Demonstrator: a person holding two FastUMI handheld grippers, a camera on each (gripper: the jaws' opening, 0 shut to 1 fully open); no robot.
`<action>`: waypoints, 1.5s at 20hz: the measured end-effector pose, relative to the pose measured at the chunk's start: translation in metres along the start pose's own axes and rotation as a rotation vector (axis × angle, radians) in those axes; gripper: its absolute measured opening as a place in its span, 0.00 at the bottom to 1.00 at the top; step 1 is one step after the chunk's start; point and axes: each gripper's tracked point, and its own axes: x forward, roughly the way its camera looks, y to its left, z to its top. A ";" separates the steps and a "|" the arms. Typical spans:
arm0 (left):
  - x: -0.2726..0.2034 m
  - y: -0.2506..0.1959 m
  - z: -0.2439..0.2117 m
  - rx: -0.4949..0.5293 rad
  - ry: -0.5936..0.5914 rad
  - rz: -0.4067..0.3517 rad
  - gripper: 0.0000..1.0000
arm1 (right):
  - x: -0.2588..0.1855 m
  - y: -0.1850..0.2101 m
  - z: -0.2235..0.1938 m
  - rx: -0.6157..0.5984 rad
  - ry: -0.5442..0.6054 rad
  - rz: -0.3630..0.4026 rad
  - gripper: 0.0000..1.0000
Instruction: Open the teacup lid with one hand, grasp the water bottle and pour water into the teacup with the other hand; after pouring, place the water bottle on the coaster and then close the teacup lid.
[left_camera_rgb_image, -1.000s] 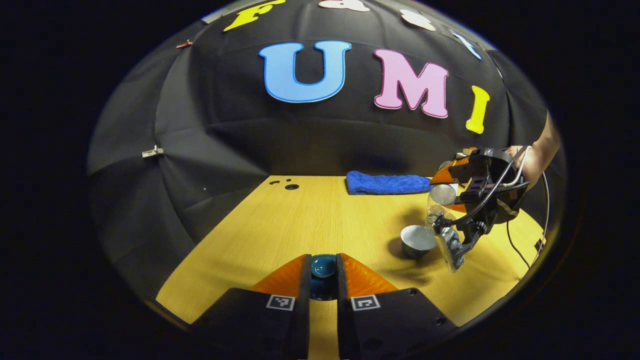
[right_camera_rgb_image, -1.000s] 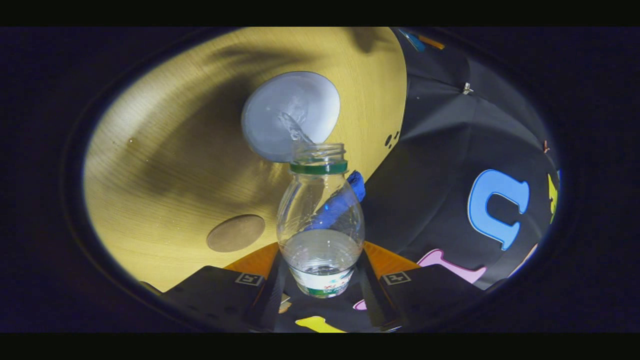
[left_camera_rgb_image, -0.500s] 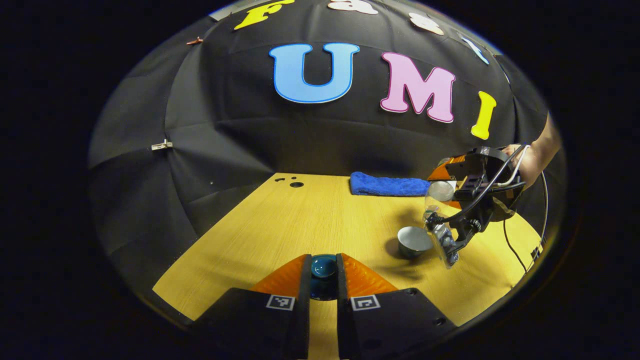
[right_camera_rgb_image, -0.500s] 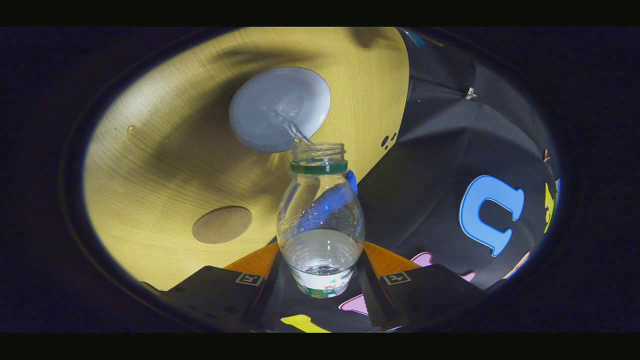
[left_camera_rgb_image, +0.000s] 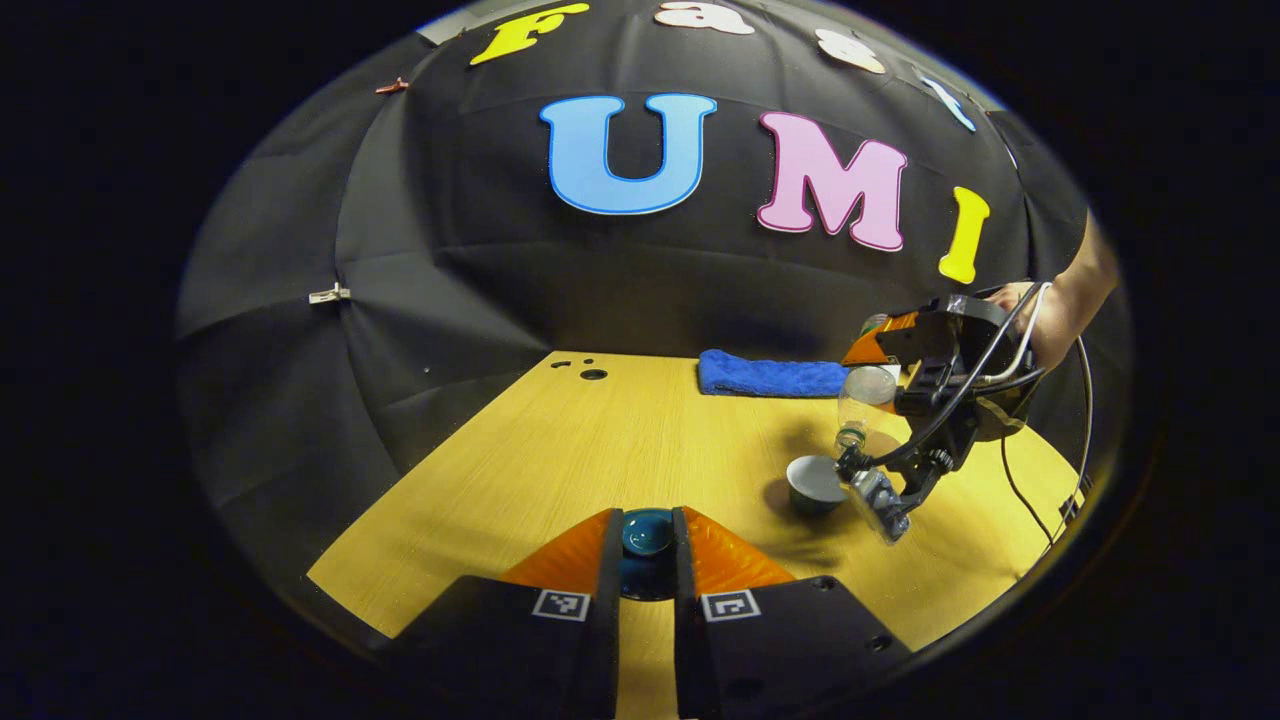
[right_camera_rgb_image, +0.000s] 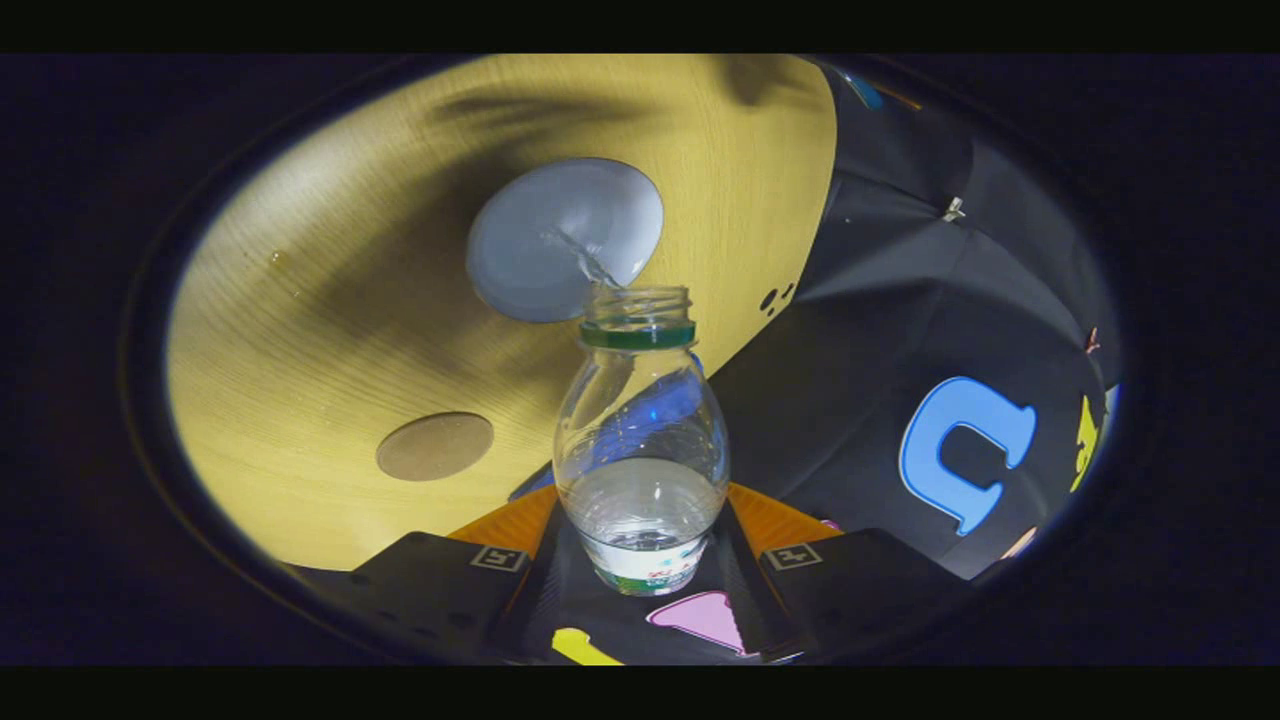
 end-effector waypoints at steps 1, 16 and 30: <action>-0.002 0.000 0.000 0.001 -0.002 0.000 0.22 | 0.000 -0.001 0.000 -0.007 0.000 -0.001 0.70; -0.019 0.014 0.001 -0.028 -0.020 0.060 0.26 | -0.006 0.015 0.010 0.049 -0.003 0.113 0.71; -0.018 0.000 0.051 -0.007 -0.065 0.092 0.26 | -0.001 0.027 -0.028 1.096 0.103 0.312 0.71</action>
